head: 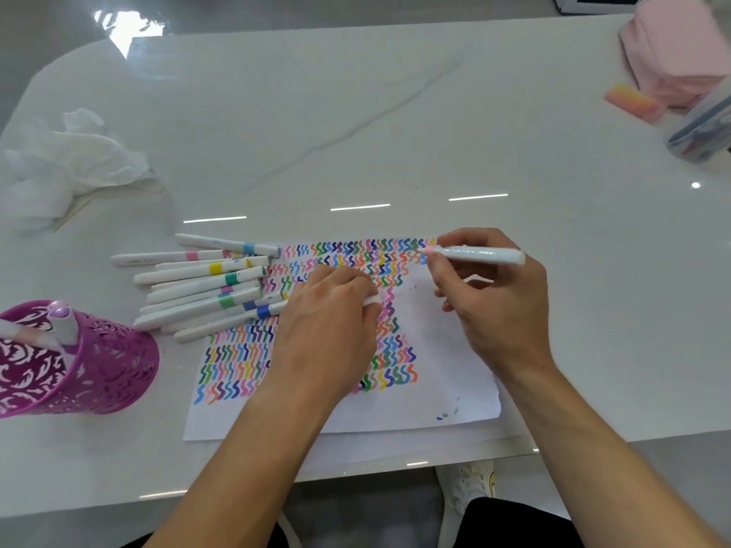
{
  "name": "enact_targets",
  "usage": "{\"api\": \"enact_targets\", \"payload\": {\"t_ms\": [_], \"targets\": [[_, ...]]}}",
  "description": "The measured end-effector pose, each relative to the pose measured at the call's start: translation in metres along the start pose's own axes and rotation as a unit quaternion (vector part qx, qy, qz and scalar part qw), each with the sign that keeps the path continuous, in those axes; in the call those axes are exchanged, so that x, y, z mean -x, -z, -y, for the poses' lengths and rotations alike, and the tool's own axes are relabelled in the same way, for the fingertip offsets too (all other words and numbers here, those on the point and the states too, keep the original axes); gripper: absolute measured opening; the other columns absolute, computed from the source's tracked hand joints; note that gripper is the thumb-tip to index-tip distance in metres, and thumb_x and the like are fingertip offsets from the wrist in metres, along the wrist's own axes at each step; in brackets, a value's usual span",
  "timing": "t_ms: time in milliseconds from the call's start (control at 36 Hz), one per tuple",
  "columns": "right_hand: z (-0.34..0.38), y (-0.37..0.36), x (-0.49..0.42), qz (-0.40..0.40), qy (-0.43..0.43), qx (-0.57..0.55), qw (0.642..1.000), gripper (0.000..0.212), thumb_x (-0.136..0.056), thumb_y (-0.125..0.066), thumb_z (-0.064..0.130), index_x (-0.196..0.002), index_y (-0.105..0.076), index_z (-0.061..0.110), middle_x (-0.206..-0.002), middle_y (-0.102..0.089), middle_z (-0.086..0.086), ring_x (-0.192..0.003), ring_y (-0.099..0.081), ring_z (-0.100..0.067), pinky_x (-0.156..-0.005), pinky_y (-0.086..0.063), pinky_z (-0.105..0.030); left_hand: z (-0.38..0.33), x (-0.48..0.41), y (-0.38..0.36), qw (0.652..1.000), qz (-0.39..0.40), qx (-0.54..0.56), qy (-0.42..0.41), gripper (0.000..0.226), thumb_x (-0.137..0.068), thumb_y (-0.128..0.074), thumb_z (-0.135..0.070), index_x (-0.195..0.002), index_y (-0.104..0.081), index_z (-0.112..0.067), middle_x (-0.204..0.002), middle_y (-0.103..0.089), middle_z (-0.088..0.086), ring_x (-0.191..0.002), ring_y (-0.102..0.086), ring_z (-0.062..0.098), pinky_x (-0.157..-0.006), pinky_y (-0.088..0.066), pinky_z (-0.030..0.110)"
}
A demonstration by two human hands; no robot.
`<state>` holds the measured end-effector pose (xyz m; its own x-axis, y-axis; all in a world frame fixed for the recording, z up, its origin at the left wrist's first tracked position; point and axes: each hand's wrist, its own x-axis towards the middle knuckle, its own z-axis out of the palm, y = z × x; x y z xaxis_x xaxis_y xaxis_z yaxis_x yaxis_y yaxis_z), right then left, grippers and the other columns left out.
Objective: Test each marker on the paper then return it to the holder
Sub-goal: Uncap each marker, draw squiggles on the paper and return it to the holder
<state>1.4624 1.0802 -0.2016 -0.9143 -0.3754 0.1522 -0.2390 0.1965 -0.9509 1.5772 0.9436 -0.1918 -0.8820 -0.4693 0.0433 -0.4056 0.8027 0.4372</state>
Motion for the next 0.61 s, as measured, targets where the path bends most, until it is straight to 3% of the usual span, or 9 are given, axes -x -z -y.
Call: {"api": "enact_targets", "payload": {"t_ms": [83,194,278,361,472,611], "targets": [[0.005,0.002,0.000,0.010,-0.009,-0.005,1.000,0.007,-0.092,-0.081,0.024,-0.098,-0.077,0.024,-0.083,-0.077,0.008,-0.071,-0.074,-0.019,-0.060,-0.062,-0.037,-0.001,0.002,0.000,1.000,-0.003,0.002,0.003,0.021,-0.097,-0.062,-0.027,-0.112,-0.074,-0.020,-0.116,-0.070,-0.009,-0.114,-0.054,0.013,-0.097,-0.043,0.031],[0.016,-0.001,0.004,0.033,-0.049,-0.077,0.995,0.012,-0.098,-0.067,0.029,-0.099,-0.076,0.022,-0.087,-0.080,0.004,-0.069,-0.072,-0.017,-0.060,-0.058,-0.027,-0.003,0.003,0.002,0.999,-0.022,0.023,0.011,0.021,-0.096,-0.063,-0.027,-0.113,-0.074,-0.021,-0.117,-0.069,-0.009,-0.114,-0.055,0.011,-0.097,-0.038,0.022],[0.021,-0.003,0.004,0.050,-0.059,-0.120,0.990,0.016,-0.100,-0.060,0.025,-0.101,-0.072,0.014,-0.088,-0.080,0.000,-0.068,-0.070,-0.020,-0.060,-0.058,-0.028,-0.003,0.003,0.006,0.997,-0.041,0.053,0.032,0.021,-0.096,-0.064,-0.028,-0.113,-0.075,-0.024,-0.116,-0.068,-0.012,-0.114,-0.054,0.008,-0.094,-0.030,0.015],[0.024,-0.003,0.005,0.066,-0.057,-0.152,0.985,0.013,-0.099,-0.058,0.022,-0.103,-0.066,0.012,-0.089,-0.080,-0.004,-0.071,-0.072,-0.023,-0.061,-0.058,-0.030,0.000,0.004,0.009,0.995,-0.049,0.068,0.047,0.022,-0.097,-0.062,-0.032,-0.115,-0.075,-0.027,-0.115,-0.066,-0.014,-0.112,-0.054,0.006,-0.092,-0.032,0.015],[0.026,-0.006,0.006,0.085,-0.052,-0.170,0.980,0.006,-0.097,-0.057,0.018,-0.098,-0.062,0.014,-0.089,-0.081,-0.005,-0.070,-0.074,-0.025,-0.061,-0.058,-0.030,0.002,0.008,0.013,0.987,-0.047,0.126,0.086,0.022,-0.099,-0.058,-0.039,-0.116,-0.073,-0.038,-0.098,-0.067,-0.020,-0.091,-0.058,0.002,-0.078,-0.043,0.022],[0.029,-0.011,0.010,0.093,-0.045,-0.171,0.980,0.005,-0.096,-0.059,0.017,-0.095,-0.063,0.014,-0.083,-0.080,-0.007,-0.067,-0.073,-0.029,-0.060,-0.060,-0.033,0.000,0.010,0.015,0.950,-0.008,0.274,0.146,0.019,-0.102,-0.053,-0.037,-0.110,-0.071,-0.037,-0.082,-0.072,-0.018,-0.077,-0.065,-0.003,-0.056,-0.043,0.009]]}}
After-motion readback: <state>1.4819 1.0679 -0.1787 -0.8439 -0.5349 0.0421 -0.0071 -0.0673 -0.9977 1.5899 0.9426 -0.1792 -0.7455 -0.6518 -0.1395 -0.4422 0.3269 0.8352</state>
